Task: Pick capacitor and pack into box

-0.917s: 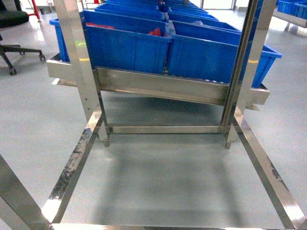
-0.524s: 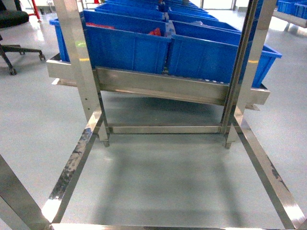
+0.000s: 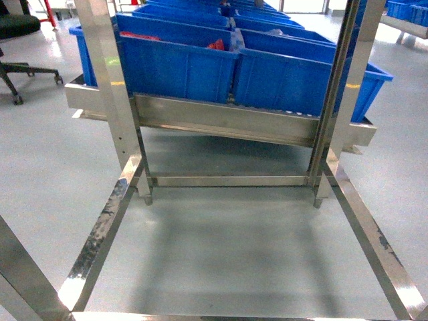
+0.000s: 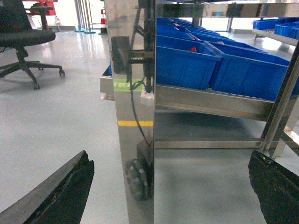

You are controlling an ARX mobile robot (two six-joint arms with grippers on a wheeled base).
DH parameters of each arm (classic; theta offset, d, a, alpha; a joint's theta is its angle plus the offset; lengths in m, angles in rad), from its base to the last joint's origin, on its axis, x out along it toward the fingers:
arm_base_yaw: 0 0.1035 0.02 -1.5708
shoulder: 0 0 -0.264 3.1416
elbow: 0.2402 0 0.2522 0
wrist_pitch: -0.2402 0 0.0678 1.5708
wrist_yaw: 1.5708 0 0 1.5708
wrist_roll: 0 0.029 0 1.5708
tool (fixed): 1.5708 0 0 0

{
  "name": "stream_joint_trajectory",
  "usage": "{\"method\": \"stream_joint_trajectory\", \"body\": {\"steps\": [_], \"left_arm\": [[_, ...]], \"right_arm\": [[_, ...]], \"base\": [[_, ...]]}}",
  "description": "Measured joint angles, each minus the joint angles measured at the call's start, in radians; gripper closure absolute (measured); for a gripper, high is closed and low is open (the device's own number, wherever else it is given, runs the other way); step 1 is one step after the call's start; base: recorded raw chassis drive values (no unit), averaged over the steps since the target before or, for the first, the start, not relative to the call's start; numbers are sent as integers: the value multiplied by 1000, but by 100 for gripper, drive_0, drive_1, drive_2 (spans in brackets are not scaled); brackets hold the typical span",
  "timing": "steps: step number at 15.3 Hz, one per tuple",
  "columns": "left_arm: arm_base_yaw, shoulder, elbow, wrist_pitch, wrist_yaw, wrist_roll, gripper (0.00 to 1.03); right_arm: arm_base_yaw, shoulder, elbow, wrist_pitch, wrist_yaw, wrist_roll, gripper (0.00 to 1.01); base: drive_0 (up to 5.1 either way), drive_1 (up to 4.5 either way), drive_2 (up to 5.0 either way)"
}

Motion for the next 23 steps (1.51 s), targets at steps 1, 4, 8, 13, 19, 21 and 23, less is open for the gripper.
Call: {"method": "stream_joint_trajectory", "body": {"steps": [1,4,8,13,19,21,23], "left_arm": [[0,0,0,0,0,0,5],[0,0,0,0,0,0,5],[0,0,0,-4,1,0,5],[0,0,0,-1,-2,0,5],[0,0,0,-2,0,0,5],[0,0,0,0,1,0,5],[0,0,0,-1,0,0,5]], "right_arm": [[0,0,0,0,0,0,3],[0,0,0,0,0,0,3],[0,0,0,-3,0,0,3],[0,0,0,-1,0,0,3],[0,0,0,0,0,0,3],[0,0,0,-1,0,1,3],[0,0,0,-1,1,1,3]], "base": [[0,0,0],[0,0,0],[0,0,0],[0,0,0],[0,0,0],[0,0,0],[0,0,0]]}}
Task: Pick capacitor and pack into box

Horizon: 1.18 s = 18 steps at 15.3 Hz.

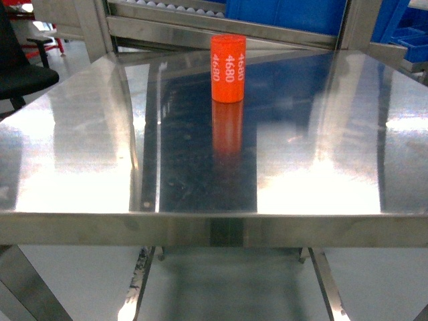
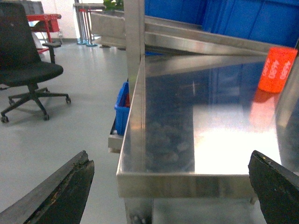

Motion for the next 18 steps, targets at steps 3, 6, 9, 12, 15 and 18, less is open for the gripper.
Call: {"method": "stream_joint_trajectory", "body": {"steps": [3,6,9,12,15,18], "left_arm": [[0,0,0,0,0,0,5],[0,0,0,4,1,0,5],[0,0,0,0,2,0,5],[0,0,0,0,0,0,5],[0,0,0,0,0,0,5],[0,0,0,0,0,0,5]], "right_arm": [[0,0,0,1,-1,-2,3],[0,0,0,5,0,-2,3],[0,0,0,-1,-1,-1,3],[0,0,0,0,-1,-1,3],[0,0,0,0,0,-1,3],[0,0,0,0,0,-1,3]], "base": [[0,0,0],[0,0,0],[0,0,0],[0,0,0],[0,0,0],[0,0,0]]}}
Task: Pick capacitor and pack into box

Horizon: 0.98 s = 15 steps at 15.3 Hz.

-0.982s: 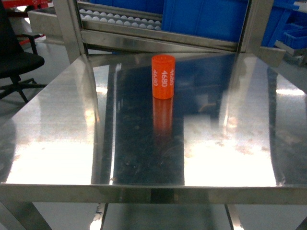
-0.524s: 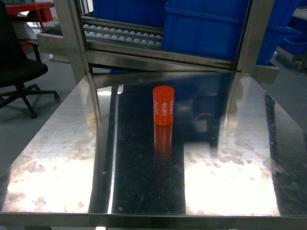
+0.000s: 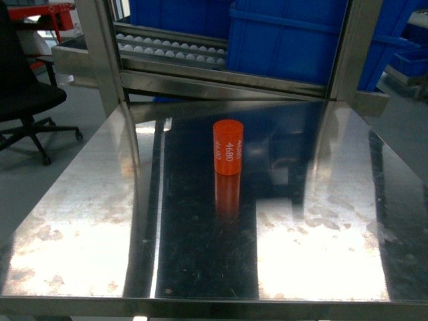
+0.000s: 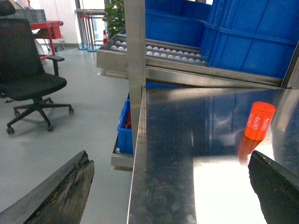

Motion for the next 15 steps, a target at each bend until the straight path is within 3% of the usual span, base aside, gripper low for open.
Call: {"method": "stream_joint_trajectory", "body": {"steps": [10,11,15], "left_arm": [[0,0,0,0,0,0,5],[-39,27,8,-31,-93,-1,5],[-168,229,12,112,-266,-15,5]], "right_arm": [[0,0,0,0,0,0,3],[0,0,0,0,0,0,3],[0,0,0,1,-1,0,3]], "base": [[0,0,0],[0,0,0],[0,0,0]]}}
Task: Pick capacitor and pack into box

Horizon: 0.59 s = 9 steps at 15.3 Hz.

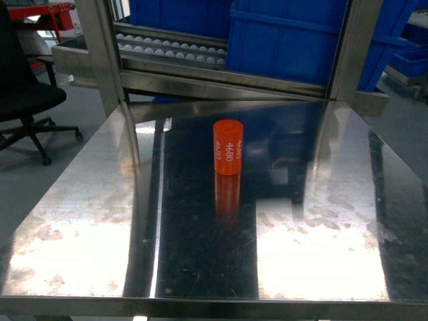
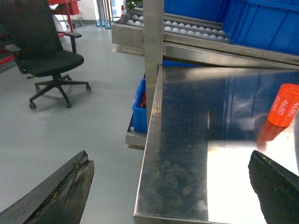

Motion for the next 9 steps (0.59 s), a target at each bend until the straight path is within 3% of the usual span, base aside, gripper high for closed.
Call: {"method": "stream_joint_trajectory", "body": {"steps": [2,5,6,7,9], "left_arm": [[-70,190,0,202,5,-19,5],[-114,810,135,730,80,-30,5],[-124,952,201,818,113,-31,5],[-172,1277,404,867,145,-30,5],[-221,1440,526,855,146,-30,5]], "right_arm": [[0,0,0,-1,0,0,3],[0,0,0,0,0,0,3],[0,0,0,-1,0,0,3],[0,0,0,-1,1,0,3],[0,0,0,-1,0,0,3]], "base": [[0,0,0],[0,0,0],[0,0,0],[0,0,0],[0,0,0]]}}
